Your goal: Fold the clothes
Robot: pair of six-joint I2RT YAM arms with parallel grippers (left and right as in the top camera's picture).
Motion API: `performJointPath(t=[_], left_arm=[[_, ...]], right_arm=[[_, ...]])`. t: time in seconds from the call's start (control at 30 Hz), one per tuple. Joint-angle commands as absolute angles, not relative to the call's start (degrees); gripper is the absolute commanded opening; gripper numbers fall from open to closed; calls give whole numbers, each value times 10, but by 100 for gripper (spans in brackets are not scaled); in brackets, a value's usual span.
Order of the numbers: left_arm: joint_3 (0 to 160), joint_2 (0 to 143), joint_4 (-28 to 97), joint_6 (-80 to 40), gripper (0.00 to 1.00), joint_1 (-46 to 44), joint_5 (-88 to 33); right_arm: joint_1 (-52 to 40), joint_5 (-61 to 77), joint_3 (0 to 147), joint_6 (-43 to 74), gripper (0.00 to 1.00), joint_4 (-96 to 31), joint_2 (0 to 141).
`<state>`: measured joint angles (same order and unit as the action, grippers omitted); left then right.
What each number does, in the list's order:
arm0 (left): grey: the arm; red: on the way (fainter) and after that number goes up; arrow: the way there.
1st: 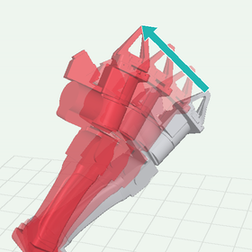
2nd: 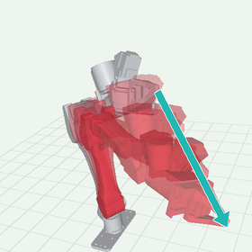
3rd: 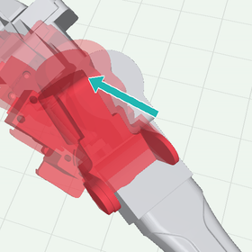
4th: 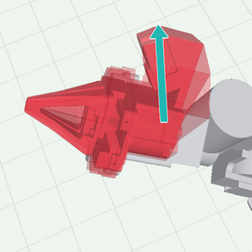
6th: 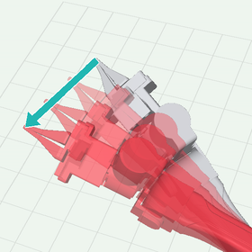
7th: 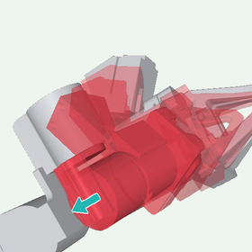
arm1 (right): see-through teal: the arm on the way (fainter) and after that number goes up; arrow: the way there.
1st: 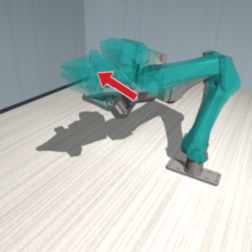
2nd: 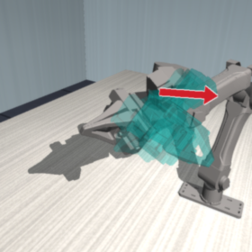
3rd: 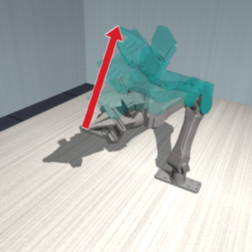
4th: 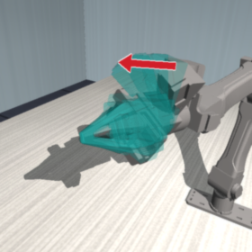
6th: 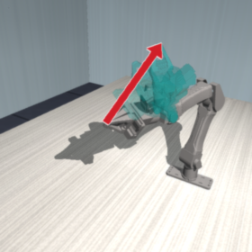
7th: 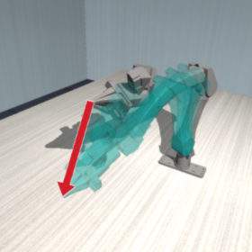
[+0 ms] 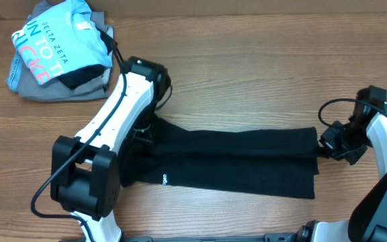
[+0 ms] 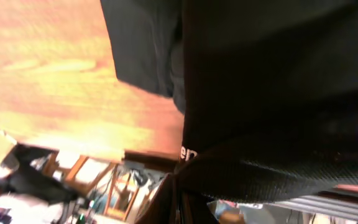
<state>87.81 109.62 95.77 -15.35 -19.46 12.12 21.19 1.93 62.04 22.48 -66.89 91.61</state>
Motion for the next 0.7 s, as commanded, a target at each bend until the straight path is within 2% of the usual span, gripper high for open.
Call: performJointPath(t=[0.0,0.17,0.2,0.27,0.33,0.37,0.4,0.5,0.67], left_arm=[[834,1086,952,-170,5,-191,120],[798,1086,941,-170,10,-191,122],[798,1086,941,-170,15,-191,122],[798,1086,941,-170,32,-191,124],[798,1086,940,-170,48,-191,127],[798,1086,940,-170,60,-191,127],[798,1086,940,-170,64,-191,127],[798,1086,938,-170,68,-191,131],[804,1086,890,-189,73,-184,134]], right_arm=[[225,-10,601,226,8,-672,913],[226,3,574,225,17,-667,913],[226,3,571,225,21,-667,913],[226,4,569,225,41,-667,913],[226,7,569,225,45,-667,913],[226,7,569,225,48,-663,913],[227,8,570,225,49,-662,913],[239,38,574,224,53,-649,913],[279,169,599,143,54,-633,913]])
